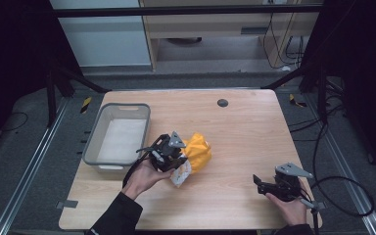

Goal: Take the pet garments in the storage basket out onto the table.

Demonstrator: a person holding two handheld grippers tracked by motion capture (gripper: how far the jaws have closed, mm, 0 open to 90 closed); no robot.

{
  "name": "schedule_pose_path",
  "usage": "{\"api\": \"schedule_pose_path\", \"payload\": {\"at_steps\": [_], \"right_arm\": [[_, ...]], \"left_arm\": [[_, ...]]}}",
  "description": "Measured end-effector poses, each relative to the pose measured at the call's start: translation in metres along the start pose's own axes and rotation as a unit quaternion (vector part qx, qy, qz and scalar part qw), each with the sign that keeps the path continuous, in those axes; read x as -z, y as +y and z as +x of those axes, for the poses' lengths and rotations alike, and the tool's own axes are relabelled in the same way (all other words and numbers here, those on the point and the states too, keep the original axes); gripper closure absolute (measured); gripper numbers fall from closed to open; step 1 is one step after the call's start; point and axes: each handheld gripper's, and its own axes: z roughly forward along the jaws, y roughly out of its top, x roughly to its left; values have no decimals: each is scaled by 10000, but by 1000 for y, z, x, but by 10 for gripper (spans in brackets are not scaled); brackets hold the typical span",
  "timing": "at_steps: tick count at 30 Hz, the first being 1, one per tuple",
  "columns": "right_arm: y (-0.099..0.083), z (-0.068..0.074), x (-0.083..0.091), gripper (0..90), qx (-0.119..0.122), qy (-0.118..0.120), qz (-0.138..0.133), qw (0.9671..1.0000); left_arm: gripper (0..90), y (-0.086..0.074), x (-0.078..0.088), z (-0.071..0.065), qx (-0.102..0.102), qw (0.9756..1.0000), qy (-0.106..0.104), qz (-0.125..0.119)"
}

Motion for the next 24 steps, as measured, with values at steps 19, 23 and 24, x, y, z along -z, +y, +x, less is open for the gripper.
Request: {"api": "schedule_pose_path", "payload": {"at_steps": [19, 23, 24], "right_arm": [[-1, 0, -1, 107, 16, 12, 21, 10000], [-1, 1, -1, 107, 10, 21, 28, 10000], [-1, 1, -1, 107, 10, 21, 28, 10000]], "left_arm": [[808, -4, -33, -14, -89, 9996, -206, 161], [802, -5, -40, -18, -160, 9993, -259, 234], [800, -5, -40, -18, -160, 9993, -259, 234]]}}
